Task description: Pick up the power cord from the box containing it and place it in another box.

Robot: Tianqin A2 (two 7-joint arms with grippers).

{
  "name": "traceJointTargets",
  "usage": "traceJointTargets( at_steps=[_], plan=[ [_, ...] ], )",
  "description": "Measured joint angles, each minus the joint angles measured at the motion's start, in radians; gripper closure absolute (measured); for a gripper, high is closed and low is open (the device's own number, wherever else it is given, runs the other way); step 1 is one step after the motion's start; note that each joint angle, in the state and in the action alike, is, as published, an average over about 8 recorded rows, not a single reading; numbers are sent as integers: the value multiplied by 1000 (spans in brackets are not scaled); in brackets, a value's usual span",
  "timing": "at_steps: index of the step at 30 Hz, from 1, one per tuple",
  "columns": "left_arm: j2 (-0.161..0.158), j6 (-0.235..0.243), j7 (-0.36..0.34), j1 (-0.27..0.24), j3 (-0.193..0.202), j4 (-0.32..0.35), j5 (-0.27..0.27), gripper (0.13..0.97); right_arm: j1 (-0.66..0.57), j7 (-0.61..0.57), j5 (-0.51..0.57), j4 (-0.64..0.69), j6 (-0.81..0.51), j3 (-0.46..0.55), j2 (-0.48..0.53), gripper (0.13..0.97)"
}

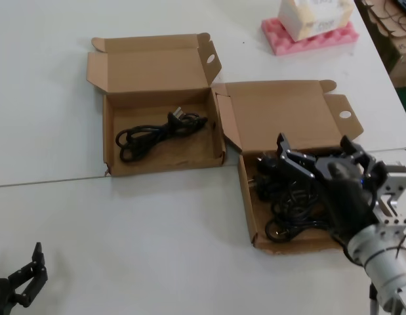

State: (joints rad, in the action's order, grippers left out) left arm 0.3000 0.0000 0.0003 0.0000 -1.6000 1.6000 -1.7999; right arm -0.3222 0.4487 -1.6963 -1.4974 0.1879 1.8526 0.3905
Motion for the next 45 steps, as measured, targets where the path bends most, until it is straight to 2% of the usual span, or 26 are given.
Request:
traceJointTargets(
  at_steps=[18, 27, 45],
  plan=[
    [0, 0, 0, 0, 0, 0, 0, 217, 217, 0, -70, -69, -126, -170, -61, 129],
    [0, 0, 0, 0, 0, 0, 0, 144, 289, 0, -93, -92, -169, -227, -81, 129],
    [0, 0, 0, 0, 0, 0, 0, 132, 292, 0, -94, -93, -170, -229, -82, 129]
  ],
)
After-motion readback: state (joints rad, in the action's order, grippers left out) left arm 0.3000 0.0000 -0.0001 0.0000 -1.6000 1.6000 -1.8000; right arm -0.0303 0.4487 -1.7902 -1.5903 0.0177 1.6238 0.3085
